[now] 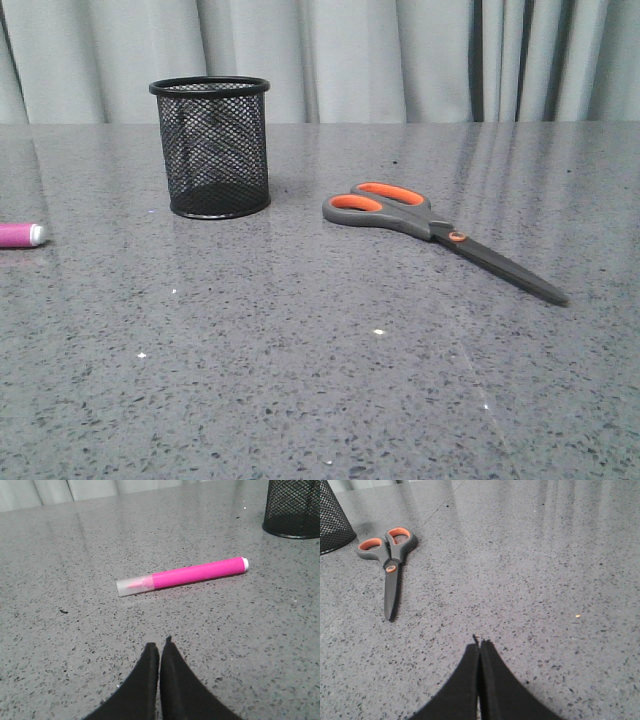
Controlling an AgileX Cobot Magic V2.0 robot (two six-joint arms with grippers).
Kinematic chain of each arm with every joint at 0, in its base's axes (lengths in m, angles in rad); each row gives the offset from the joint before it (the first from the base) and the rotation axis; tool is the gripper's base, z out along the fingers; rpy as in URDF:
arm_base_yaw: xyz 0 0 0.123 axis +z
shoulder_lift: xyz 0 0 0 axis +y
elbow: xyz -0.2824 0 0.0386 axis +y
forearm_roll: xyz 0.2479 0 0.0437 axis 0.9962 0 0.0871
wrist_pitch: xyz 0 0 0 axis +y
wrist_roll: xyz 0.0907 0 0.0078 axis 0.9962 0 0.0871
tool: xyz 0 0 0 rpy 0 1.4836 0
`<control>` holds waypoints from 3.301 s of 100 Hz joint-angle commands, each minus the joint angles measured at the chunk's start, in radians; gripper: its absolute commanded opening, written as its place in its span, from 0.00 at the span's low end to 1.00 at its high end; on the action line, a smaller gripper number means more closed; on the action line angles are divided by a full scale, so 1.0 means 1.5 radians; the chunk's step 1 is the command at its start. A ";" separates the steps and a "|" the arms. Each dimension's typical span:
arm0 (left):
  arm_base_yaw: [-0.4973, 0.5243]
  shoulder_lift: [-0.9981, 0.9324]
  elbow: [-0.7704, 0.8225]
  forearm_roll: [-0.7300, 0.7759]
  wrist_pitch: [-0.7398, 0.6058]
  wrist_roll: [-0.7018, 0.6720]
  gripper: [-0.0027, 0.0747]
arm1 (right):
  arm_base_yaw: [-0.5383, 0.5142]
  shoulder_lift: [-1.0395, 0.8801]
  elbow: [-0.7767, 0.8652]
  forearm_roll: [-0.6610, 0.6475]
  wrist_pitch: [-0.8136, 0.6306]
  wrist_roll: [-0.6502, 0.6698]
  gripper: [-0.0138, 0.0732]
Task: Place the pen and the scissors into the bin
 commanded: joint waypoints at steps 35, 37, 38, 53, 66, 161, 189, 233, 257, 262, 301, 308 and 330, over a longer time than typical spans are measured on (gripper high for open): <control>0.001 -0.018 0.015 0.001 -0.035 -0.002 0.01 | 0.002 -0.012 0.013 -0.011 -0.013 -0.002 0.08; 0.001 -0.018 0.015 0.001 -0.035 -0.002 0.01 | 0.002 -0.012 0.013 -0.011 -0.013 -0.002 0.08; 0.001 -0.018 0.015 0.001 -0.035 -0.002 0.01 | 0.002 -0.012 0.013 -0.011 -0.013 -0.002 0.08; 0.001 -0.018 0.015 0.001 -0.035 -0.002 0.01 | 0.002 -0.012 0.013 -0.011 -0.013 -0.002 0.08; 0.001 -0.018 0.015 0.001 -0.035 -0.002 0.01 | 0.002 -0.012 0.013 -0.011 -0.020 -0.002 0.08; 0.001 -0.018 0.012 -0.878 -0.323 -0.004 0.01 | 0.002 -0.011 -0.020 0.361 -0.319 -0.002 0.08; 0.001 -0.002 -0.091 -0.821 -0.127 0.039 0.47 | 0.002 0.023 -0.124 0.233 -0.172 -0.004 0.48; 0.001 0.339 -0.405 -0.512 0.183 0.180 0.31 | 0.002 0.190 -0.249 0.141 -0.060 -0.005 0.59; 0.001 0.556 -0.639 -0.274 0.327 0.220 0.31 | 0.002 0.224 -0.266 0.141 -0.016 -0.005 0.59; -0.001 0.590 -0.679 -0.233 0.369 0.241 0.31 | 0.002 0.224 -0.266 0.141 -0.016 -0.012 0.59; -0.091 0.775 -0.803 -0.021 0.493 0.328 0.31 | 0.002 0.224 -0.266 0.141 -0.016 -0.040 0.59; -0.107 0.801 -0.803 0.011 0.513 0.454 0.31 | 0.002 0.224 -0.266 0.141 -0.016 -0.040 0.59; -0.124 0.866 -0.803 0.042 0.503 0.660 0.31 | 0.002 0.224 -0.266 0.113 -0.015 -0.040 0.59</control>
